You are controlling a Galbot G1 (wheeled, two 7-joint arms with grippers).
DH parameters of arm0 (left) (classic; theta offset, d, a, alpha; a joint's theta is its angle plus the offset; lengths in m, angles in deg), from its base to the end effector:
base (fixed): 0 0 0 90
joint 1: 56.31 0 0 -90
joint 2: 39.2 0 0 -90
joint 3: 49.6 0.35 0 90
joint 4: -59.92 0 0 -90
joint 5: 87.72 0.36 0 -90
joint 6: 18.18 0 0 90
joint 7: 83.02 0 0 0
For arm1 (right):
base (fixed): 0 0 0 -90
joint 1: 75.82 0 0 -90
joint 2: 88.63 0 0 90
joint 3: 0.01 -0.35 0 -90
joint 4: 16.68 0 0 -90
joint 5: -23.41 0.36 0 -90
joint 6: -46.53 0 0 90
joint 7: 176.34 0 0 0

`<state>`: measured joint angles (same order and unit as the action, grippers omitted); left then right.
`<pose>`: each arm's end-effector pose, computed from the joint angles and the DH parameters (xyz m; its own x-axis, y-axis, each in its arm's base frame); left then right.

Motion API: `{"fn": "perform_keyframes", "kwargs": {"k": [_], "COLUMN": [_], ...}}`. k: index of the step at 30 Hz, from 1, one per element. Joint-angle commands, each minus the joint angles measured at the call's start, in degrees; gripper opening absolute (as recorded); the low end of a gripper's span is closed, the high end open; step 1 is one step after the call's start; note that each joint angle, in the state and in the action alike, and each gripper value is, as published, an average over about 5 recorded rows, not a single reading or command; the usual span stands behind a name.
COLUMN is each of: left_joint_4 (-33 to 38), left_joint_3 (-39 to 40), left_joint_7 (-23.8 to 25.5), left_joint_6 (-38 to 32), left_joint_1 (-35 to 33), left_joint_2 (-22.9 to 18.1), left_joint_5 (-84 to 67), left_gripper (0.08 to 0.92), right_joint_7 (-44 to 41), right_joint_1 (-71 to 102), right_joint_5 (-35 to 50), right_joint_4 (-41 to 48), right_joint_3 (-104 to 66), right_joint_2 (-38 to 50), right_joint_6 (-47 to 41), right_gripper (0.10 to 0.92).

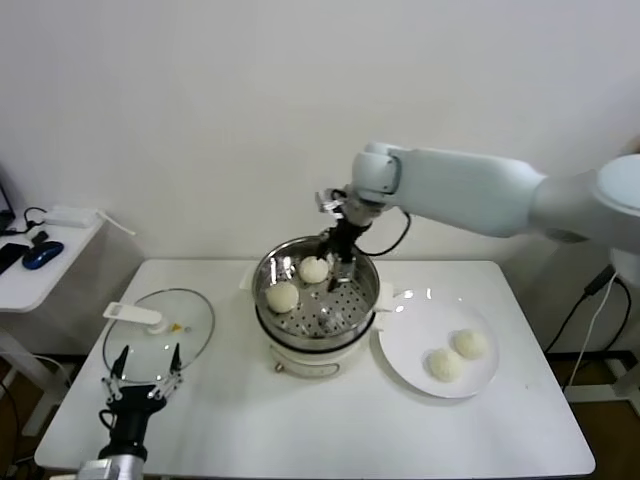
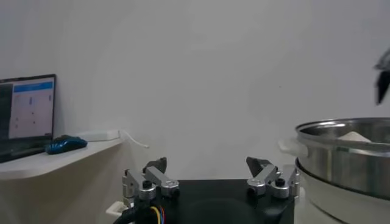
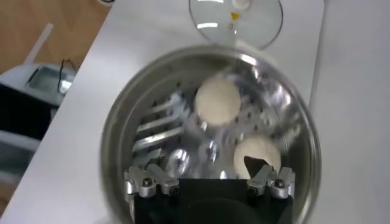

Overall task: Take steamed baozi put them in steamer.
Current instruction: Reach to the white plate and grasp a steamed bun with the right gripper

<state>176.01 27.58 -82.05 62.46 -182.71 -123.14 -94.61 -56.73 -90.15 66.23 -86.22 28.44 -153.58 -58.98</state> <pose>0.1451 0.0916 -0.3344 -0.9926 -0.1210 -0.0096 -0.1213 0.9878 0.0974 0.5791 0.0672 -0.0179 -0.0521 -0.3044 0.9511 -0.9599 -0.2476 -0.1318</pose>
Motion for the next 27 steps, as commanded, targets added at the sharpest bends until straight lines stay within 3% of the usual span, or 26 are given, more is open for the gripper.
{"fn": "perform_keyframes", "kwargs": {"k": [1, 14, 27], "left_joint_4": [-0.19, 0.19, 0.39], "left_joint_3": [0.03, -0.89, -0.55], "left_joint_7": [0.02, 0.27, 0.46], "left_joint_6": [0.26, 0.21, 0.32], "left_joint_1": [0.36, -0.95, -1.35], "left_joint_2": [0.07, 0.44, -0.55], "left_joint_5": [0.03, 0.40, 2.13], "left_gripper": [0.823, 0.823, 0.823], "right_joint_7": [-2.24, -3.51, -2.19], "right_joint_1": [-5.47, 18.52, 36.47], "right_joint_5": [-7.41, -26.11, -33.22], "right_joint_4": [-12.55, -7.93, -4.79], "right_joint_3": [3.78, -11.96, -24.04], "right_joint_2": [21.02, 33.37, 31.90], "right_joint_6": [2.12, 5.71, 5.48], "right_gripper": [0.823, 0.823, 0.823]}}
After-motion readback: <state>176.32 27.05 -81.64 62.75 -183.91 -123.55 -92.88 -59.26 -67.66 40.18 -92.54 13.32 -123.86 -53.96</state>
